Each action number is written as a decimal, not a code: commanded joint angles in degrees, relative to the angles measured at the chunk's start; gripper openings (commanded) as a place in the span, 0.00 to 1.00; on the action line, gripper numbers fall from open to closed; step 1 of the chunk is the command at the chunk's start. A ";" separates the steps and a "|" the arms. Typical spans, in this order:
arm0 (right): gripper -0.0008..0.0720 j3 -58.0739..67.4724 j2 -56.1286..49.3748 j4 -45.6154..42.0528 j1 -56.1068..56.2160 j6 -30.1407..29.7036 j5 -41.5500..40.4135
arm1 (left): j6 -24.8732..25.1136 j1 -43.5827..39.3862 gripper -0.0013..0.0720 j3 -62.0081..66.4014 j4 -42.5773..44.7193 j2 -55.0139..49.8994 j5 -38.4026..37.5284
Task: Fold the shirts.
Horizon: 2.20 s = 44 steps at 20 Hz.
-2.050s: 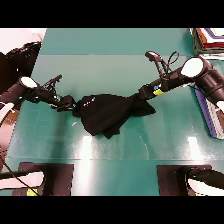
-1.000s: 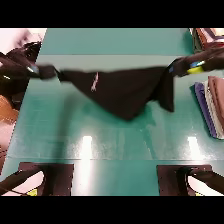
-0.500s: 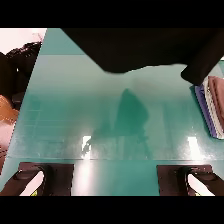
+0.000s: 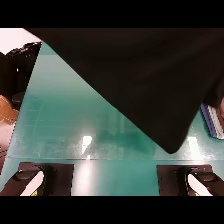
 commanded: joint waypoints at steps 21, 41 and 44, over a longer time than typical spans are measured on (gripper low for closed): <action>0.86 -47.58 -19.47 -1.42 2.45 -0.66 -4.33 | -0.79 0.02 0.06 -58.47 15.93 -1.79 10.75; 0.02 -42.45 -17.73 -1.42 0.66 -1.01 -13.92 | -1.46 0.02 0.06 -48.70 16.33 -1.36 9.46; 0.02 -29.73 -8.37 -1.42 -2.23 -0.98 -15.10 | -1.40 0.00 0.06 -33.14 16.31 0.09 9.57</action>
